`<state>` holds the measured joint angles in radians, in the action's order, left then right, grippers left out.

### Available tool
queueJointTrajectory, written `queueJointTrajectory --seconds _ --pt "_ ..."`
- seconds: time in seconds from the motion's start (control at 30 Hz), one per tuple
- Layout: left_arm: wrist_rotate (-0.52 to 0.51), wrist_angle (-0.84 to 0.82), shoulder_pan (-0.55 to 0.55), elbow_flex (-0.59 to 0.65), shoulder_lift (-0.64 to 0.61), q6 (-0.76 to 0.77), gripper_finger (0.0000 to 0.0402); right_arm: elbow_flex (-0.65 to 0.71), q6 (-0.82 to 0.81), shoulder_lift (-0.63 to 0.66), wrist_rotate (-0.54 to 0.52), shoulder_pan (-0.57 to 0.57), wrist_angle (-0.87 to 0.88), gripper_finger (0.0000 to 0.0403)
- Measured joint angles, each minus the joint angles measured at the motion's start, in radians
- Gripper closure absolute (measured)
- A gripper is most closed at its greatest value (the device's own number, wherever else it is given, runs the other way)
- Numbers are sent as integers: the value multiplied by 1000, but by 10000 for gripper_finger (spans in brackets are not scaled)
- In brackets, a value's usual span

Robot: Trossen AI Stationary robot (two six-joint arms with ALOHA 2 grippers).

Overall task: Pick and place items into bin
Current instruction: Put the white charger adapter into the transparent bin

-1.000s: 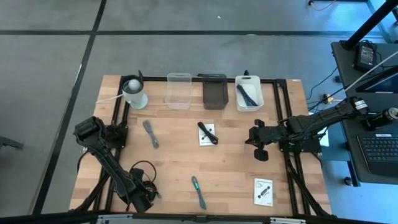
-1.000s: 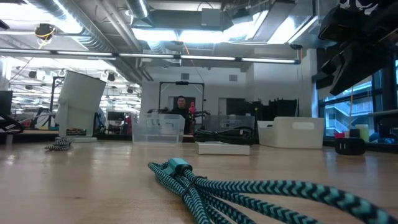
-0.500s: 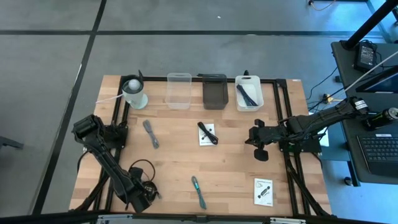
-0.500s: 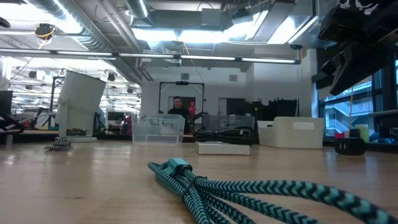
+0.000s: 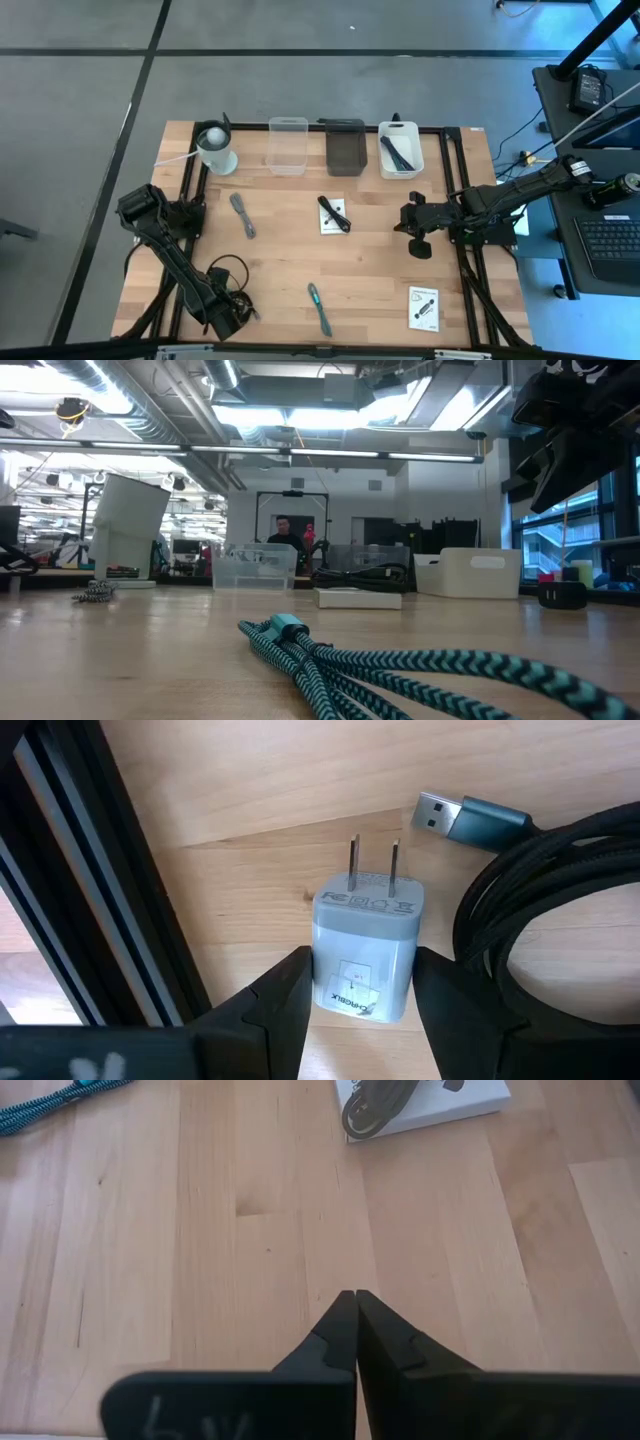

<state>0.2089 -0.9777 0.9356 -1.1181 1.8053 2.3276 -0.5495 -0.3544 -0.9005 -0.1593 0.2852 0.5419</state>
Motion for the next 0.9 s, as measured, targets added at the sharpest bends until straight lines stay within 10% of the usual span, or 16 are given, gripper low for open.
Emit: queueJointTrajectory --seconds 0.9 --pt "-99 -60 -35 3 -99 9 263 0 23 0 0 0 -4 400"
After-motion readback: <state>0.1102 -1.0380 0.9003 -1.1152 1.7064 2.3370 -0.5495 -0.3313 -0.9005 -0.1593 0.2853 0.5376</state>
